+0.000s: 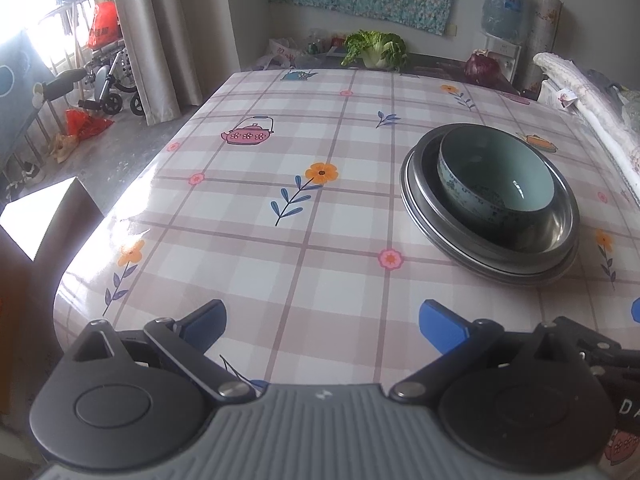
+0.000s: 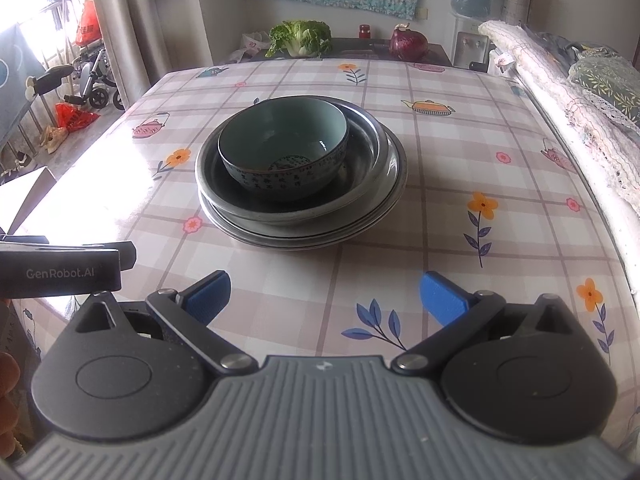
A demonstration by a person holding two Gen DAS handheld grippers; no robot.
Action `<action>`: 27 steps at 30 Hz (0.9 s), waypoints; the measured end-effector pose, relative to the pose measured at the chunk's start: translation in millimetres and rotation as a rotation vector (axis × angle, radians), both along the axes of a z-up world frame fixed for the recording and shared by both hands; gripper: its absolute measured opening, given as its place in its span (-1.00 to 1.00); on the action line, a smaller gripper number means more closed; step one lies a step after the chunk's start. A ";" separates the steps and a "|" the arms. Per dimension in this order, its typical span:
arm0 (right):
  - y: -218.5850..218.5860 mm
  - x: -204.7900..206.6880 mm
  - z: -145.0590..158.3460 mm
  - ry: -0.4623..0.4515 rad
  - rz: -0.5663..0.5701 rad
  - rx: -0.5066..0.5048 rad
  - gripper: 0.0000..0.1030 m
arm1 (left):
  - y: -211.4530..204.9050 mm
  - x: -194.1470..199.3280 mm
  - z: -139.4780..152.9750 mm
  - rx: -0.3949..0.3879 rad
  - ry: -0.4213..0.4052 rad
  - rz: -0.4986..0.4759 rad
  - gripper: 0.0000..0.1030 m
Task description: Organize plates and bowls
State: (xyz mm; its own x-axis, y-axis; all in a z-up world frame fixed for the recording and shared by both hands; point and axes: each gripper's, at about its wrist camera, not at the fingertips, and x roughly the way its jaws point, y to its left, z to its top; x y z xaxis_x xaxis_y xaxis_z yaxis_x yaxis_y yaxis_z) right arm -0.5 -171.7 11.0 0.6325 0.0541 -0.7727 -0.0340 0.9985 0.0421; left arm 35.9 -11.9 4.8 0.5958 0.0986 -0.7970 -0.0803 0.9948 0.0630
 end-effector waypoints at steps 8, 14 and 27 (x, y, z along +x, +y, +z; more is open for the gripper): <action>-0.6 1.1 -0.8 0.006 -0.004 0.000 0.98 | 0.1 0.1 -0.1 0.000 0.001 0.000 1.00; -0.7 1.0 -0.9 0.006 -0.004 0.000 0.97 | -0.9 -0.2 -1.6 -0.001 0.001 -0.004 1.00; -0.7 1.0 -3.2 0.016 -0.010 0.001 0.98 | -0.2 -0.6 -2.8 0.001 0.005 0.001 1.00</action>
State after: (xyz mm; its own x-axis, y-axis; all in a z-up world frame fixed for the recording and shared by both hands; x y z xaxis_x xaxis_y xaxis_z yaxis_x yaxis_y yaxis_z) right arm 0.6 -172.4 7.8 0.6204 0.0489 -0.7827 -0.0238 0.9988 0.0436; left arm 35.3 -12.1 2.1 0.5917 0.1002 -0.7999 -0.0807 0.9946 0.0649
